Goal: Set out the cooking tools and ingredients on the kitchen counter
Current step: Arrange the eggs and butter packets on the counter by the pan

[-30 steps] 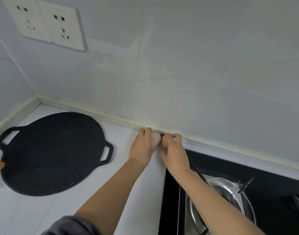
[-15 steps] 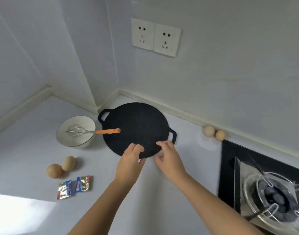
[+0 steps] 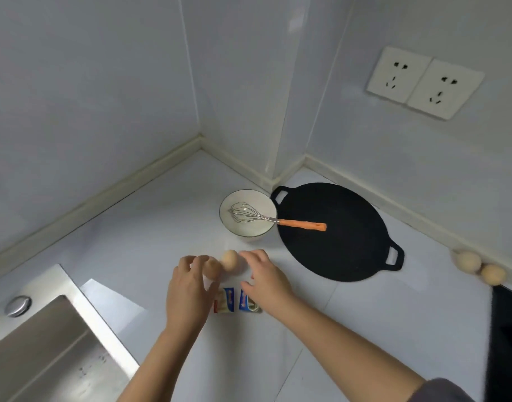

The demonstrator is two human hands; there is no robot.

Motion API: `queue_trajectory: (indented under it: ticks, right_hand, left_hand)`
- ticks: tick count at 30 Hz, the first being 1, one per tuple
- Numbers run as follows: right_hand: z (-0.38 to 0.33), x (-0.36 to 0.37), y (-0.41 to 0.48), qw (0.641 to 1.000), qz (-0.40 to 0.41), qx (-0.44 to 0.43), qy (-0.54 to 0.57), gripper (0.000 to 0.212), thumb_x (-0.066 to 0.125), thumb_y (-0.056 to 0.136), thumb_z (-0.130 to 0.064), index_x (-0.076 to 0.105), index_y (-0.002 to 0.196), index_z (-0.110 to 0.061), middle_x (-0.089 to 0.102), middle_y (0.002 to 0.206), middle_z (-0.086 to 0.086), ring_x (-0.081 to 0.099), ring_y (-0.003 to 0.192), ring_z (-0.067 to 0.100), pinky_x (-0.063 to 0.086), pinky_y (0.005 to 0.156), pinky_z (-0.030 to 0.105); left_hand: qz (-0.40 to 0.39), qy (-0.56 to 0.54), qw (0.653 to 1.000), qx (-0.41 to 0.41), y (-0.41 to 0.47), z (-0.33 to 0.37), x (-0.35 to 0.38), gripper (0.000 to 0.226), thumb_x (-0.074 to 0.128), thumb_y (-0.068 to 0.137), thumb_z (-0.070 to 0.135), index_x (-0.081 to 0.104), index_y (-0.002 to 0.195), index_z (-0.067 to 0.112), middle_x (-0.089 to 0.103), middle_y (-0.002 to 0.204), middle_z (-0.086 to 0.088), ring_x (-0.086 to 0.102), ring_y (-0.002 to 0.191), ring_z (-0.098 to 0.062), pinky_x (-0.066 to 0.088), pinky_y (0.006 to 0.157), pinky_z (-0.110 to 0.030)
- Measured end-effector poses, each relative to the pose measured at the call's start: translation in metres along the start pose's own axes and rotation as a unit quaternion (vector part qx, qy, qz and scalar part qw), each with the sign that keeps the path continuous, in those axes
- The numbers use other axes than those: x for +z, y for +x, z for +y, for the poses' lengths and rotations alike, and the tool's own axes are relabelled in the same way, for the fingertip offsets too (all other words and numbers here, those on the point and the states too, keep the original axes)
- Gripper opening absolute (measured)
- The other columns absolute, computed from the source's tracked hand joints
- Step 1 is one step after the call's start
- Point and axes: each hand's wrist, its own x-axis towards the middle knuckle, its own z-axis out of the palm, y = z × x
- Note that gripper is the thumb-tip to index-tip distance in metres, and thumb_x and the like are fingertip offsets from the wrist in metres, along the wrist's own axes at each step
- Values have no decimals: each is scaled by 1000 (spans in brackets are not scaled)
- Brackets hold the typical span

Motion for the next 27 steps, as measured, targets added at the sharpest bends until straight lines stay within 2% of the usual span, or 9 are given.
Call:
queue_trajectory:
  ticks: [5, 7, 10, 14, 15, 17, 19, 22, 27]
  right_hand:
    - [-19, 11, 29, 1000, 3, -12, -19, 56, 61, 86, -25, 41, 138, -34, 38, 138, -10, 55, 112, 20, 49, 90, 36]
    - [-20, 12, 37, 999, -2, -19, -27, 51, 61, 86, -24, 47, 135, -32, 42, 136, -8, 55, 111, 20, 49, 90, 36]
    - [-20, 17, 46, 999, -6, -29, -26, 47, 61, 86, -21, 52, 131, -28, 47, 132, -3, 54, 113, 21, 48, 91, 36]
    - [-17, 22, 45, 999, 5, -47, 2, 44, 63, 84, -16, 56, 126, -26, 49, 128, -2, 53, 113, 21, 48, 93, 36]
    - [-15, 22, 42, 999, 8, -49, 11, 43, 63, 83, -15, 56, 125, -26, 48, 127, -3, 53, 112, 20, 48, 93, 36]
    - [-8, 21, 31, 998, 12, -48, 28, 42, 64, 83, -15, 56, 122, -26, 47, 125, -4, 54, 109, 19, 50, 90, 37]
    - [6, 14, 15, 998, 24, -35, 39, 41, 65, 82, -16, 56, 120, -27, 46, 124, -6, 55, 106, 19, 51, 88, 37]
    - [41, -4, -16, 999, 32, -7, 41, 41, 64, 81, -18, 55, 119, -29, 45, 123, -10, 56, 103, 17, 51, 85, 34]
    - [119, -52, -80, 996, 61, 54, 25, 37, 64, 82, -20, 54, 116, -32, 44, 120, -15, 56, 100, 12, 53, 80, 32]
  left_hand:
    - [-28, 12, 999, -20, 18, -8, 5, 43, 71, 81, 30, 60, 121, 18, 56, 118, -9, 62, 87, -32, 49, 60, -35]
    - [-40, 5, 999, -23, 22, -5, 6, 39, 73, 79, 25, 64, 116, 14, 58, 114, -10, 63, 84, -34, 50, 58, -36]
    - [-49, 3, 999, 0, 29, -9, 11, 21, 71, 73, 13, 68, 92, 5, 62, 90, -10, 62, 71, -34, 49, 51, -34]
    - [-76, 44, 996, 33, 34, -26, 28, 22, 34, 72, 34, 48, 75, 17, 49, 74, 3, 52, 70, -24, 24, 46, -21]
    - [-79, 41, 995, 33, 34, -24, 26, 18, 37, 73, 32, 48, 76, 18, 48, 75, 3, 52, 70, -24, 24, 46, -21]
    - [-84, 5, 996, 17, 27, -13, 19, 17, 56, 76, 18, 61, 91, 13, 56, 84, -3, 56, 75, -29, 39, 52, -28]
    - [-102, -14, 994, 33, 19, 8, 17, 35, 65, 73, 5, 63, 109, 8, 59, 98, -9, 59, 83, -32, 48, 63, -35]
    - [-144, -12, 987, 65, 5, 44, 29, 52, 67, 74, 6, 58, 124, 13, 58, 113, -6, 59, 98, -28, 50, 71, -34]
    - [-193, -17, 968, 157, -17, 120, 76, 51, 66, 78, 12, 55, 128, 14, 58, 118, -5, 58, 105, -26, 49, 80, -31]
